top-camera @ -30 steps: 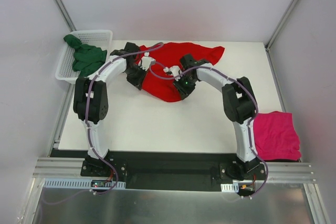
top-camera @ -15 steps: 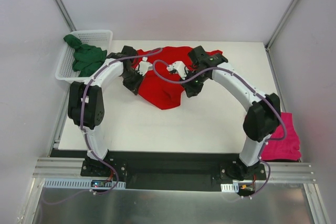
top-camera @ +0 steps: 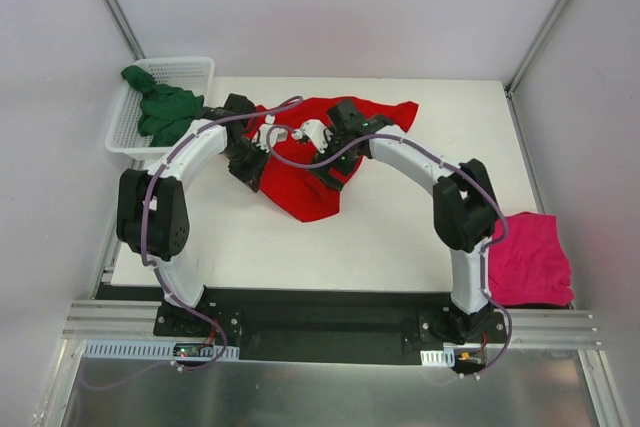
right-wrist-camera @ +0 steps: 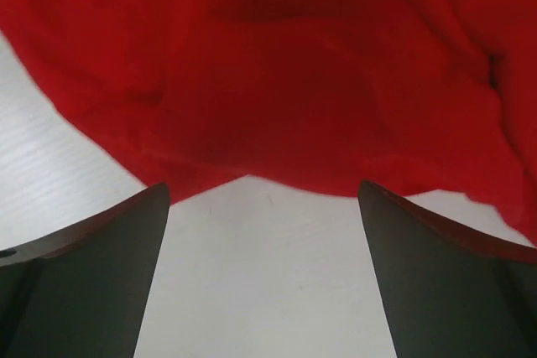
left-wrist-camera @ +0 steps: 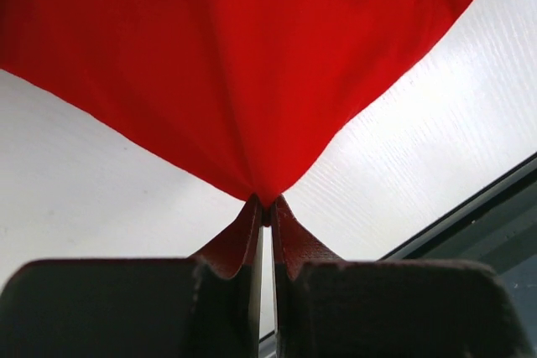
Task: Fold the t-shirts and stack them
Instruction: Flatten out the tshirt
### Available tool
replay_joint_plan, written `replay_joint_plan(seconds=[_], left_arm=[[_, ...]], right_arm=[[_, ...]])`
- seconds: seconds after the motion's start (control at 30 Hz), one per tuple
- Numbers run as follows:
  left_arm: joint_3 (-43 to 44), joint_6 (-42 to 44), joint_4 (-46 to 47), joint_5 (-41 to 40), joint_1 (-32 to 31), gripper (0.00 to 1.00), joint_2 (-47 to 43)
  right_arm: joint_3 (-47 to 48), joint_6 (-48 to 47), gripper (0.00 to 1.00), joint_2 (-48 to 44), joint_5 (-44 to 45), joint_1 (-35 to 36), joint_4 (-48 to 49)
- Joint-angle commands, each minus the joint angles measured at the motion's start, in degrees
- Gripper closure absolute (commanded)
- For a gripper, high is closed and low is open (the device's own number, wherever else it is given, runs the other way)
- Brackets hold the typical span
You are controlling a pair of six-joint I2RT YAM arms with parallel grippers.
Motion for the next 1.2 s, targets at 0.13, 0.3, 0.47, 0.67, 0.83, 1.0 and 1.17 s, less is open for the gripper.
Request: replay_joint_plan(seconds=[0.13, 0.3, 0.47, 0.67, 0.83, 1.0, 1.17], left_arm=[[-2.1, -1.1, -2.5, -0.5, 0.4, 1.00, -5.0], [-2.1, -0.1, -2.7, -1.3, 0.4, 1.00, -5.8], [-2.4, -0.1, -2.6, -0.9, 0.4, 1.00, -5.6], [-3.8, 0.2, -2.6, -0.3, 0.4, 1.00, -5.7], [-3.8, 0.1, -2.7, -0.2, 0.4, 1.00, -5.9], [-4.2, 0.0, -2.7, -0.1, 0.3, 1.00, -6.2], [-4.3, 0.1, -2.7, 0.1, 0.4, 1.00, -6.7]], right_arm=[[11.8, 3.7, 0.38, 7.9, 0.9, 4.7, 2.5], [4.1, 0.2, 0.76, 4.6, -0.6, 4.8, -3.3], [-3.1, -0.8, 0.29, -0.2, -2.0, 4.8, -6.4], [-1.1, 4.8, 0.04, -1.5, -4.6, 5.0, -4.4], [1.2, 6.3, 0.03, -0.7, 0.1, 6.7, -0.1], [1.0, 7.2, 0.04, 1.3, -2.2, 7.5, 1.5], [0.7, 7.1, 0.22, 4.3, 2.8, 9.0, 4.4]])
